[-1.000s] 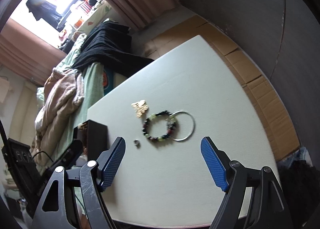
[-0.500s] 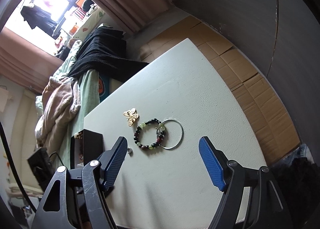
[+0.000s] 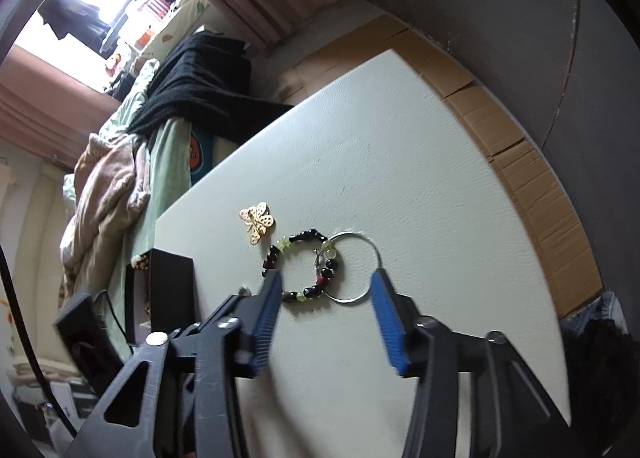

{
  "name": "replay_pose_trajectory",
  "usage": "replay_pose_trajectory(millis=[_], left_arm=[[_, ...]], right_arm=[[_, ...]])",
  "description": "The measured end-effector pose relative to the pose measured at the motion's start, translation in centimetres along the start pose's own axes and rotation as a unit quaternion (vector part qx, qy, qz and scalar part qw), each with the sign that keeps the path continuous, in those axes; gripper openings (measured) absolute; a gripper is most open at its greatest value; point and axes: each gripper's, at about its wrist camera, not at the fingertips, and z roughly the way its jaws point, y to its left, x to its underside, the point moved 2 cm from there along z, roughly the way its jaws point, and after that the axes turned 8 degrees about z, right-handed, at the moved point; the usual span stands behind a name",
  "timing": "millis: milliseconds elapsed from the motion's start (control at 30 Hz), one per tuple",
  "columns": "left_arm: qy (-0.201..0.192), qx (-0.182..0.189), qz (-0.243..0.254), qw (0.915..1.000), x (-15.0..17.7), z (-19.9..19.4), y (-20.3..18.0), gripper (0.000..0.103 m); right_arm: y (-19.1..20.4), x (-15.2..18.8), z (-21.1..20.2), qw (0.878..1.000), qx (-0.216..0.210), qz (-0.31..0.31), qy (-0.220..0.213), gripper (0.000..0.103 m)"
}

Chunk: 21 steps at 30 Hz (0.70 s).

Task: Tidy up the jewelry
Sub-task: 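Grasp the black-and-green bead bracelet with the right tool, then carry the bead bracelet into the black box and open the right tool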

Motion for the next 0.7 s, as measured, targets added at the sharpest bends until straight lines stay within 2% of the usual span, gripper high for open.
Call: replay_pose_trajectory(millis=[333, 467, 500, 567, 600, 667, 700], left_arm=[[-0.029, 0.044, -0.046, 0.9976, -1.4, -2.2, 2.6, 0.000], [-0.022, 0.047, -0.043, 0.9977, -1.6, -2.0, 2.4, 0.000], [-0.016, 0.047, -0.040, 0.9980, -1.6, -1.8, 2.4, 0.000], [-0.005, 0.045, -0.037, 0.9983, -1.6, -1.4, 2.2, 0.000], [0.000, 0.046, -0.037, 0.9983, -1.6, -1.2, 2.1, 0.000], [0.006, 0.047, -0.038, 0.9982, -1.5, -1.0, 2.0, 0.003], [0.010, 0.047, -0.037, 0.9982, -1.4, -0.9, 1.9, 0.008]], right_arm=[[1.2, -0.6, 3.2, 0.999, 0.029, -0.020, 0.012, 0.039], [1.5, -1.0, 4.4, 0.998, 0.049, -0.030, 0.013, 0.039], [1.7, -1.0, 4.5, 0.998, 0.052, -0.035, 0.007, 0.036], [2.2, -1.1, 4.8, 0.996, 0.069, -0.052, -0.001, 0.025], [2.3, -1.2, 5.0, 0.995, 0.078, -0.057, -0.005, 0.011], [2.1, -1.3, 5.0, 0.995, 0.079, -0.058, -0.005, 0.010], [2.0, -1.3, 5.0, 0.995, 0.076, -0.058, -0.003, 0.009]])
